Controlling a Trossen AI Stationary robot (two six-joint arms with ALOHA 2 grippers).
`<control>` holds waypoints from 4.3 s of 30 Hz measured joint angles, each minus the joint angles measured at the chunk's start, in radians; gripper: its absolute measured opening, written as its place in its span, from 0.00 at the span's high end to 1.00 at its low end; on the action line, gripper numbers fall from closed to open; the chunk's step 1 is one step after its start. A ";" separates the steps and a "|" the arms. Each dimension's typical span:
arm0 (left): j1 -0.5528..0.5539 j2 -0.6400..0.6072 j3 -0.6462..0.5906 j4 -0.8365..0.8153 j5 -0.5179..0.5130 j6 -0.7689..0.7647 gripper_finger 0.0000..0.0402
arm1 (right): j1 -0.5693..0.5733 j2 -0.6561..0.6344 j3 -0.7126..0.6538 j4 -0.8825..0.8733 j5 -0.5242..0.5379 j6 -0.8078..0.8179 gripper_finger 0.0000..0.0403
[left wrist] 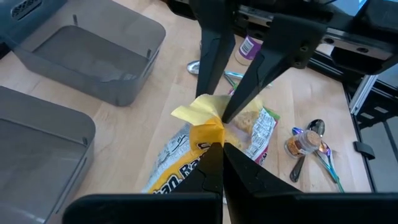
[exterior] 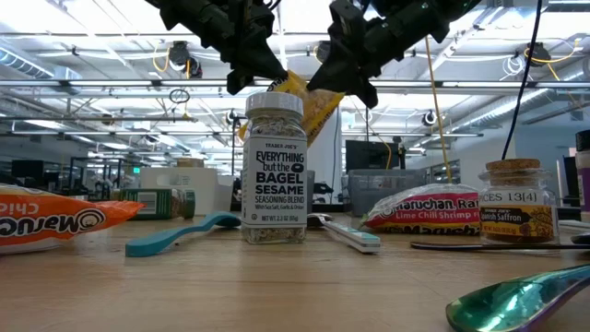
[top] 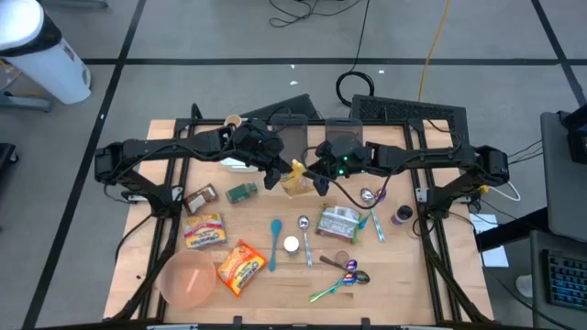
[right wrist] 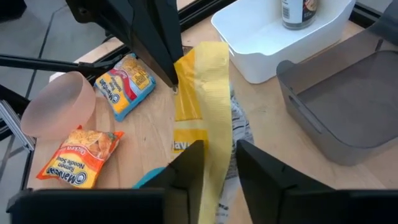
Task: Pick & Place Food Item
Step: Put the yellow noodle pack into the right black bin
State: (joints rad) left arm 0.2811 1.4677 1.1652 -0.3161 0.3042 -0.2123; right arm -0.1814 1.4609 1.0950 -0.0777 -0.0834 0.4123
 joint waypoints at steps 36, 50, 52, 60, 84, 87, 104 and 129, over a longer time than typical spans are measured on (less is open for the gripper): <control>0.039 -0.001 0.001 -0.004 0.083 -0.047 0.72 | -0.003 0.000 -0.001 -0.013 -0.054 -0.013 1.00; 0.110 -0.043 0.002 0.004 0.196 -0.023 0.57 | -0.070 -0.034 0.013 -0.098 -0.252 0.030 1.00; 0.123 -0.058 0.001 -0.016 0.220 -0.018 0.57 | -0.087 -0.058 0.033 -0.178 -0.259 0.004 1.00; 0.140 -0.125 0.001 -0.005 0.238 -0.014 0.57 | -0.181 -0.123 0.207 -0.508 -0.260 -0.142 1.00; 0.134 -0.143 0.001 -0.032 0.246 0.019 0.56 | -0.461 -0.121 0.449 -0.796 -0.180 -0.212 1.00; 0.134 -0.143 0.001 -0.032 0.246 0.019 0.56 | -0.481 -0.113 0.449 -0.796 -0.179 -0.189 1.00; 0.133 -0.143 0.000 -0.068 0.245 0.017 0.56 | -0.500 -0.056 0.436 -0.797 0.059 -0.092 1.00; 0.109 -0.143 0.000 -0.098 0.228 0.008 0.56 | -0.500 -0.064 0.128 -0.554 0.088 0.074 1.00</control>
State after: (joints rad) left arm 0.3901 1.3251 1.1652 -0.4136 0.5318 -0.2045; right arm -0.6811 1.3971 1.2232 -0.6314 0.0045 0.4866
